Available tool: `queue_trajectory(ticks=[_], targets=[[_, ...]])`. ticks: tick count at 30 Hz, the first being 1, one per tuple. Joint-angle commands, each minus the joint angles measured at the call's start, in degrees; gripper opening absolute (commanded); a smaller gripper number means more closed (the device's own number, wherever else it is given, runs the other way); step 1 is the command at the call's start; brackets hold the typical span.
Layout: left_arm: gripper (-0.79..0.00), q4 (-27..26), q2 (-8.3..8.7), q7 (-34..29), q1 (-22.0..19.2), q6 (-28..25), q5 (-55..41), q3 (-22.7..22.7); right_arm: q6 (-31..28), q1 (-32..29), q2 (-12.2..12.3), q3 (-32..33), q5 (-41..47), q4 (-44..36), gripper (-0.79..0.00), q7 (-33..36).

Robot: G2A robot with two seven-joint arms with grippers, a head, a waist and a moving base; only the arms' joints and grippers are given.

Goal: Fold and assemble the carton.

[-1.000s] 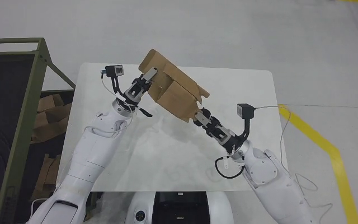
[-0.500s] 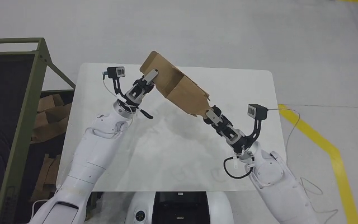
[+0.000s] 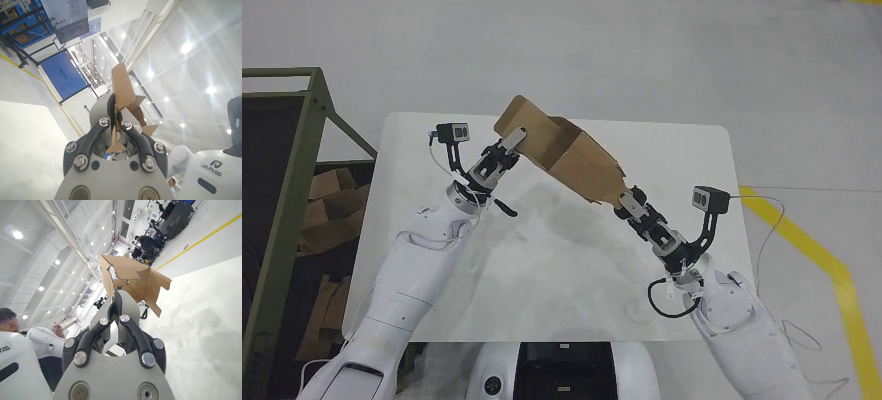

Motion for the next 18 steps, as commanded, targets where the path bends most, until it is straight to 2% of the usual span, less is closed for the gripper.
queue_trajectory(ticks=[1, 18], targets=[[-0.785, 0.03, -0.06, -0.19, 0.07, 0.09, -0.23, 0.01, 0.10, -0.05, -0.03, 0.23, 0.07, 0.10, -0.785, -0.08], [-0.785, 0.63, -0.66, -0.79, -0.42, 0.44, -1.28, 0.25, 0.26, -0.32, -0.33, 1.11, 0.63, 0.36, -0.785, 0.56]])
